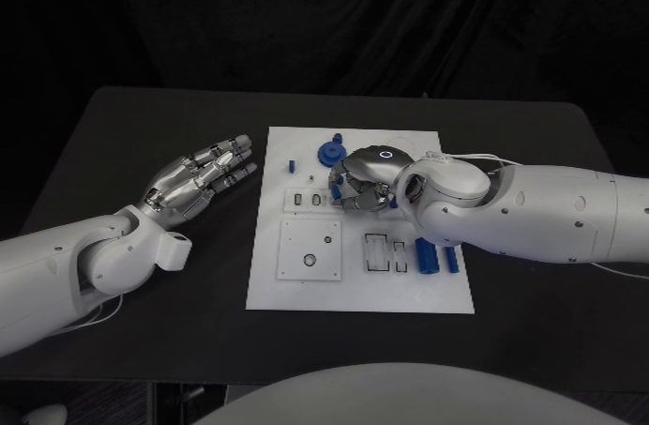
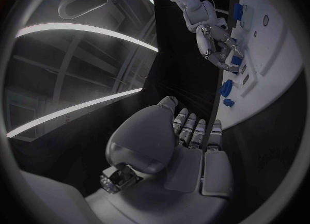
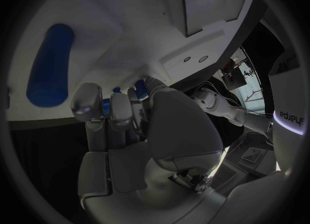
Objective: Assemble the parts on the task board
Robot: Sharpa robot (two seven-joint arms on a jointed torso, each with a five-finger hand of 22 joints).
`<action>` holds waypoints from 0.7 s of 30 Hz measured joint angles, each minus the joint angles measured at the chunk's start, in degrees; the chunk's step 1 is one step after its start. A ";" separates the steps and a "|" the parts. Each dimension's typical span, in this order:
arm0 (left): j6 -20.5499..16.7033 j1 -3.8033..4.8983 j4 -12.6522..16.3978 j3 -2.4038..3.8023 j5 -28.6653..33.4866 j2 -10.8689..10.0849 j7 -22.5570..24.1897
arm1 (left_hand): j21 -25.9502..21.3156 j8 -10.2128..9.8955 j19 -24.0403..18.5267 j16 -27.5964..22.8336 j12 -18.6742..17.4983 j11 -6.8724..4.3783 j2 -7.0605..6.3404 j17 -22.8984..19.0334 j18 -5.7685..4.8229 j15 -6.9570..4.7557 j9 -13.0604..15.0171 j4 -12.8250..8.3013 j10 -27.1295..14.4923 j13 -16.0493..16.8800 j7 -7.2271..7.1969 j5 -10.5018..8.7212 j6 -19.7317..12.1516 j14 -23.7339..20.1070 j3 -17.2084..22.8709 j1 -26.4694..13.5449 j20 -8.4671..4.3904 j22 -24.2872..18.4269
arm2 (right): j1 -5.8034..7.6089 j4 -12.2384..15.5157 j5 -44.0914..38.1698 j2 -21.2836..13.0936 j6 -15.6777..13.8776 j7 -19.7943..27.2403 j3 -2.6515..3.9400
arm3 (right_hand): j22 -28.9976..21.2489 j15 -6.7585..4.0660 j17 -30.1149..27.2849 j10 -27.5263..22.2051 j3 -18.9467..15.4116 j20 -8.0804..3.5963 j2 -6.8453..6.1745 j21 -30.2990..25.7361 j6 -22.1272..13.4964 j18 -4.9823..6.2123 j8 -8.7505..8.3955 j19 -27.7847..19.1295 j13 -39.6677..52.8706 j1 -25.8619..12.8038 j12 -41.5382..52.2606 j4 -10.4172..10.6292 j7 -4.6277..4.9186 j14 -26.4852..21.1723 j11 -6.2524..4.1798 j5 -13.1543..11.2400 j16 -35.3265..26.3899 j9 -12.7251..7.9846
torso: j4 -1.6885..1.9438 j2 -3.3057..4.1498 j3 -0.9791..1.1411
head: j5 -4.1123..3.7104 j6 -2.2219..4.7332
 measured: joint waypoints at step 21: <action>0.16 -0.09 0.04 0.00 0.00 -0.39 -0.11 | 0.00 0.00 0.00 0.00 0.00 0.00 0.00 0.00 0.00 0.00 0.00 -0.02 0.00 -0.01 0.00 0.00 0.00 0.00 0.01 0.00 0.00 0.00 | -0.16 1.25 0.00 -1.66 -3.40 2.98 -0.20 | 0.00 -0.80 1.62 -1.01 -4.89 -0.62 -8.19 -0.05 -15.84 -0.01 -10.89 0.62 -1.42 -6.35 -1.03 3.25 -2.00 0.18 -1.24 -11.32 1.61 -8.33 | -0.04 0.06 0.08 | 0.39 0.00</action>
